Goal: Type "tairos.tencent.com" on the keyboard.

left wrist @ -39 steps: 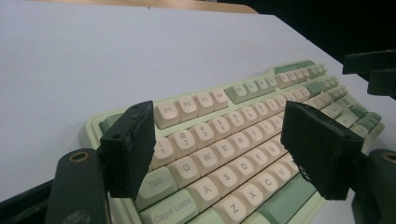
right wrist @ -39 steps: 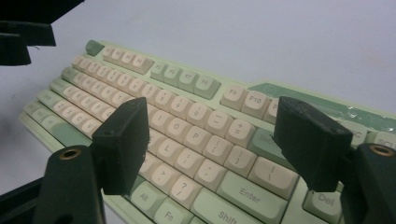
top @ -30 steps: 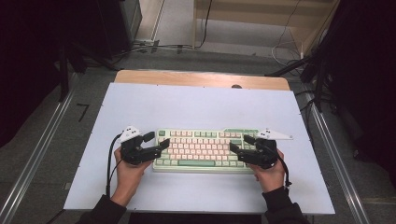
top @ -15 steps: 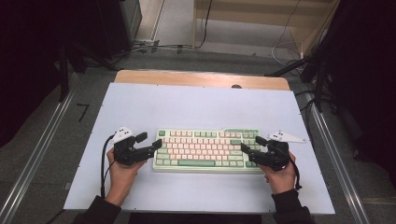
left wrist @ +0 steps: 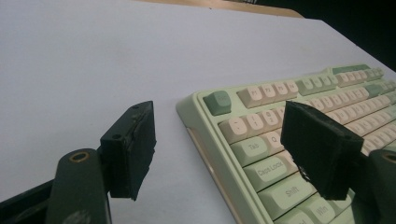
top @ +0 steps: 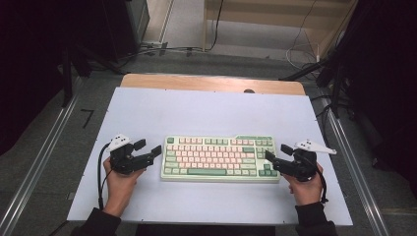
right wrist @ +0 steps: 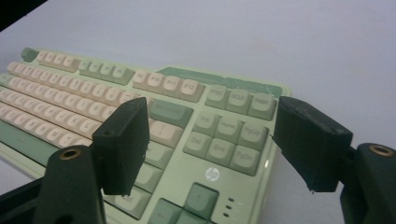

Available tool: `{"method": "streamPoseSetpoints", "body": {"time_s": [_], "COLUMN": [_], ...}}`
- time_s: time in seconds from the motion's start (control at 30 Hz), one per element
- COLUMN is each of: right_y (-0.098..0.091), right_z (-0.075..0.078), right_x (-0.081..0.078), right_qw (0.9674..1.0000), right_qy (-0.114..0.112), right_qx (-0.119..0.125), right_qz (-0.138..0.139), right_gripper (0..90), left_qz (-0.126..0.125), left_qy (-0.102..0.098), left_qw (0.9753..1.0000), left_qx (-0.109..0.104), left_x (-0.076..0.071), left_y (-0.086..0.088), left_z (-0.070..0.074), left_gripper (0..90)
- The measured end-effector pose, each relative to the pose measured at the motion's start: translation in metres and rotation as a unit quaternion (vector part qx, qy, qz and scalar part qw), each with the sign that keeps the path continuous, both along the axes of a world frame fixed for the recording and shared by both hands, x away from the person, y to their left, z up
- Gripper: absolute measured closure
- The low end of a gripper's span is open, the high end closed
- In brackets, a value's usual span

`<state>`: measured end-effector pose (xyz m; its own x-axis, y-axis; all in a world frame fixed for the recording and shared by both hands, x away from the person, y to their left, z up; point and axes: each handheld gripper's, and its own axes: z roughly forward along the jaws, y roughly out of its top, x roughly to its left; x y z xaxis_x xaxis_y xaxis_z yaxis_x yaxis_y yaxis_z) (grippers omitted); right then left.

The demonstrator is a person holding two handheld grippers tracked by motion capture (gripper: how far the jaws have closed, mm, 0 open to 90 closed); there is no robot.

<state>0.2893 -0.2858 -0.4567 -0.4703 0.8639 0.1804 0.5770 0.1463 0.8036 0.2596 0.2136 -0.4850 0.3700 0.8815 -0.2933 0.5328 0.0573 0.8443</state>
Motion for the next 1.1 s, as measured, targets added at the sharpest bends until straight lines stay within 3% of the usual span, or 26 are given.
{"method": "streamPoseSetpoints", "body": {"time_s": [0.47, 0.83, 1.1], "right_y": [-0.04, -0.069, -0.073], "right_z": [-0.003, -0.013, -0.015], "right_x": [-0.002, 0.002, 0.004], "right_qw": [0.9987, 0.9946, 0.9937], "right_qy": [0.0, 0.011, 0.012], "right_qx": [0.0, -0.02, -0.02], "right_qz": [-0.052, -0.101, -0.109], "right_gripper": [25.1, 25.1, 25.1], "left_qz": [0.023, 0.059, 0.079], "left_qy": [0.003, 0.008, 0.017], "left_qw": [0.9997, 0.998, 0.9959], "left_qx": [0.01, 0.022, 0.043], "left_x": [-0.002, 0.002, 0.007], "left_y": [0.014, 0.029, 0.033], "left_z": [-0.002, -0.004, -0.008], "left_gripper": [27.1, 27.1, 27.2]}}
